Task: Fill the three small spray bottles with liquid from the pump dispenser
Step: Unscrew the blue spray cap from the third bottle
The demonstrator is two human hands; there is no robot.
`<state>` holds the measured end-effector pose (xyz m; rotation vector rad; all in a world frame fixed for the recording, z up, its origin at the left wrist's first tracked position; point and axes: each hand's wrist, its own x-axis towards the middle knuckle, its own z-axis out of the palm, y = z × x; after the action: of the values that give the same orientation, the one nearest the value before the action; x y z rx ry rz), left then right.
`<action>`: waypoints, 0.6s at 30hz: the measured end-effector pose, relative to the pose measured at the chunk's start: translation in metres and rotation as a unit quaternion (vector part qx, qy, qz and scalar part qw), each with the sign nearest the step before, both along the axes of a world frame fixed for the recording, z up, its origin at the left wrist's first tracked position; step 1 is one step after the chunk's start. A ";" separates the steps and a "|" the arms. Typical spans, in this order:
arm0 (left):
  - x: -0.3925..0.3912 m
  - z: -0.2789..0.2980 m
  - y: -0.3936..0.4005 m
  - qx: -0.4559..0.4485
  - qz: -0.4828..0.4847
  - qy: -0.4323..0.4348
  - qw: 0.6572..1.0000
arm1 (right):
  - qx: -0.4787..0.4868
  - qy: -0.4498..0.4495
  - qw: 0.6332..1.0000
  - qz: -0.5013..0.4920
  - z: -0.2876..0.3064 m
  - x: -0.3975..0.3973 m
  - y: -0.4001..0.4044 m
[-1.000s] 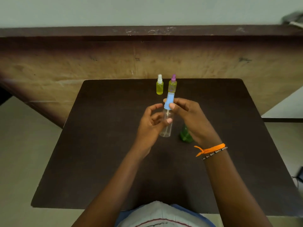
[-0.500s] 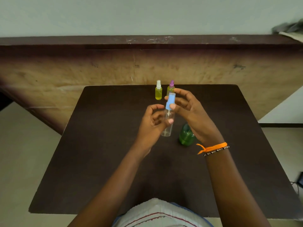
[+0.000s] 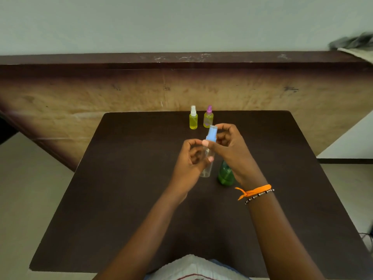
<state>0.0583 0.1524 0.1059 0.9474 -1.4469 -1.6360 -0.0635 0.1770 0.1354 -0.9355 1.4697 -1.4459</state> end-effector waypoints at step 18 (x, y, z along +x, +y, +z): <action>-0.003 -0.003 -0.004 0.016 -0.060 -0.007 0.998 | -0.012 -0.068 0.996 0.061 0.001 -0.013 0.001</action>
<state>0.0551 0.1489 0.1026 0.9059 -1.5161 -1.7474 -0.0767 0.1784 0.1367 -0.9065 1.2766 -1.4130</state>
